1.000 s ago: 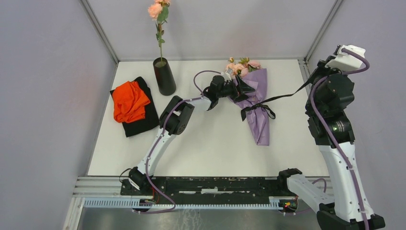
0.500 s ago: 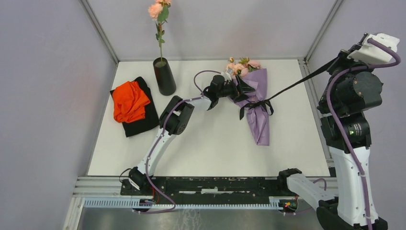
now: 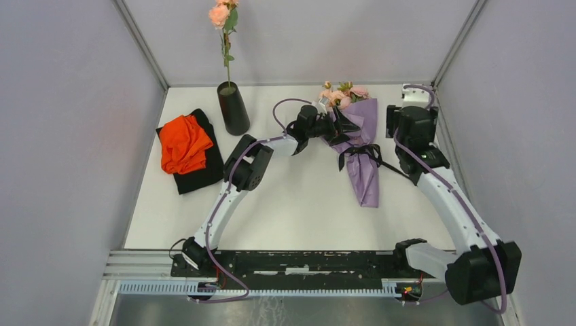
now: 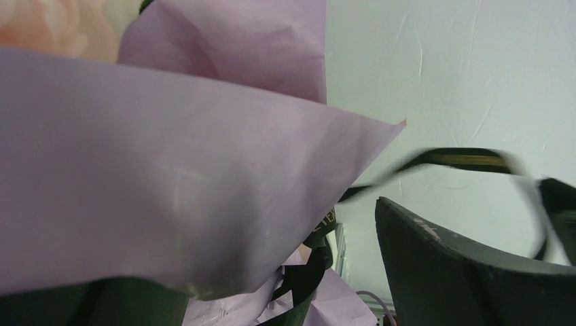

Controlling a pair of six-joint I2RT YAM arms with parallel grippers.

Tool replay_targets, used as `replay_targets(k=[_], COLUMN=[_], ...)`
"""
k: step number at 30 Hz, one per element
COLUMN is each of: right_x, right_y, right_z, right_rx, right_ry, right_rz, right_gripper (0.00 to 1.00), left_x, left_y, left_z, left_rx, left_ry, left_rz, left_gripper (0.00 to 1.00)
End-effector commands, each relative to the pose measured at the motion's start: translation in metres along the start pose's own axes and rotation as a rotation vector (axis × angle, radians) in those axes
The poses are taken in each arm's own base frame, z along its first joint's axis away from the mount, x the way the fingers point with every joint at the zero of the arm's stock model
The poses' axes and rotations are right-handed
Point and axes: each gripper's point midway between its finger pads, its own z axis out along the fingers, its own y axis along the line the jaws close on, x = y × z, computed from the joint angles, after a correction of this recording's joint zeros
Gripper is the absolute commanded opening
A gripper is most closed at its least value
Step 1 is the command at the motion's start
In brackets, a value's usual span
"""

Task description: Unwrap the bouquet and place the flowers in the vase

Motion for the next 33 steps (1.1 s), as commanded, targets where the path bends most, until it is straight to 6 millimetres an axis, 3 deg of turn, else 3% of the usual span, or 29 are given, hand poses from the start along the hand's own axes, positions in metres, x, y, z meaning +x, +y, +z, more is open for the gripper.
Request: replay_targets(k=[1, 8, 12, 16, 18, 22, 26, 29, 33], right_x=[0.023, 0.098, 0.137, 0.174, 0.186, 0.196, 0.194, 0.193, 0.193], right_y=[0.039, 0.081, 0.099, 0.128, 0.14, 0.149, 0.145, 0.147, 0.15], right_z=[0.022, 0.045, 0.055, 0.061, 0.062, 0.064, 0.065, 0.065, 0.066], right_rx=[-0.111, -0.204, -0.247, -0.332, -0.375, -0.393, -0.381, -0.388, -0.399], right_ry=[0.021, 0.17, 0.242, 0.333, 0.362, 0.385, 0.375, 0.372, 0.372], right_rz=[0.069, 0.061, 0.053, 0.07, 0.082, 0.081, 0.073, 0.075, 0.085], right_gripper=[0.83, 0.82, 0.81, 0.8, 0.8, 0.8, 0.8, 0.8, 0.8], left_x=[0.032, 0.03, 0.017, 0.005, 0.003, -0.002, -0.002, -0.003, -0.001], left_y=[0.082, 0.078, 0.06, 0.046, 0.03, -0.009, -0.029, -0.035, -0.021], left_z=[-0.025, -0.039, -0.053, -0.057, -0.057, -0.061, -0.067, -0.079, -0.102], left_rx=[-0.247, -0.241, -0.139, -0.142, -0.11, -0.062, -0.156, -0.204, -0.282], left_ry=[0.096, 0.097, 0.069, 0.066, 0.085, 0.107, 0.129, 0.108, 0.082], left_rz=[-0.067, -0.085, -0.147, -0.095, -0.071, 0.027, 0.266, 0.407, 0.594], left_gripper=[1.0, 1.0, 1.0, 1.0, 1.0, 1.0, 1.0, 1.0, 0.97])
